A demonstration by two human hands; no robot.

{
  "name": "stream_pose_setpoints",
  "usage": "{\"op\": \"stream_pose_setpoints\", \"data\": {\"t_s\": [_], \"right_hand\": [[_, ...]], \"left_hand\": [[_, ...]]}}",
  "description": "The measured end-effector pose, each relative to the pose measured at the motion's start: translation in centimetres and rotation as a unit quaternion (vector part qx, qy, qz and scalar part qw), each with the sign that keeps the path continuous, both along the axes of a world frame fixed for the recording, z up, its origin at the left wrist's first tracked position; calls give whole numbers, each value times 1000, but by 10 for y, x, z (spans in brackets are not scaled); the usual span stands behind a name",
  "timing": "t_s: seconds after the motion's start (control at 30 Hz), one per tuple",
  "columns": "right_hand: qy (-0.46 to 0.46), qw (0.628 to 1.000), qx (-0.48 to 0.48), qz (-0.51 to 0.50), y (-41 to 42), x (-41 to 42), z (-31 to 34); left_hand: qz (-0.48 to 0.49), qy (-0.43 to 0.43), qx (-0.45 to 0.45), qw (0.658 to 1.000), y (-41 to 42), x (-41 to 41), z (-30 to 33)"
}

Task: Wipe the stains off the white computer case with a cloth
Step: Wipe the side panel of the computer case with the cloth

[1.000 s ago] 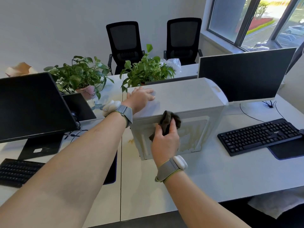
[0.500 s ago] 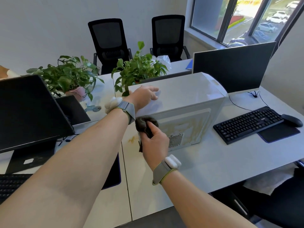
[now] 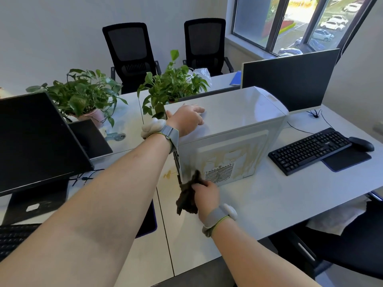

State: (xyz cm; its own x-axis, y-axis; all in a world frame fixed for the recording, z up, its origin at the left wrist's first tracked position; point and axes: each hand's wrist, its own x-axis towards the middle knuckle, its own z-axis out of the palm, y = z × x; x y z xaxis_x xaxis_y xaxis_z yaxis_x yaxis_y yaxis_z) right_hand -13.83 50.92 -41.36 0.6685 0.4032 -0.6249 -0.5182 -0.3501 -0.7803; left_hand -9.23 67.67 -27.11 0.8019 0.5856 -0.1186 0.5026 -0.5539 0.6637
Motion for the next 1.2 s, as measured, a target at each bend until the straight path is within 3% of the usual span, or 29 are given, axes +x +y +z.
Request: {"op": "stream_pose_setpoints", "data": {"t_s": [0.07,0.13,0.27,0.43,0.5,0.57,0.67,0.77,1.1,1.2], "right_hand": [[120,991,9,-62,5,1,-2],[160,983,50,-73,15,4,-3],[120,983,126,-60,35,9,29],[-23,980,195,25,18,7,69],[-29,974,224,22,9,12,73],[30,981,192,-8,9,18,65],[120,990,69,1,10,18,43],[165,982,90,-16,17,13,30],[39,972,230,23,3,22,68],[8,967,240,-87,-13,36,70]], "left_hand": [[3,13,11,1000,-1,0,0],[3,21,14,1000,-1,0,0],[-2,31,30,999,-3,-1,2],[2,27,31,999,-3,-1,3],[7,23,27,999,-3,-1,3],[8,23,23,999,-4,-1,3],[7,28,25,999,-5,-2,3],[8,34,41,999,-7,-2,6],[8,32,48,998,-6,-1,4],[3,47,67,997,-5,1,1]]}}
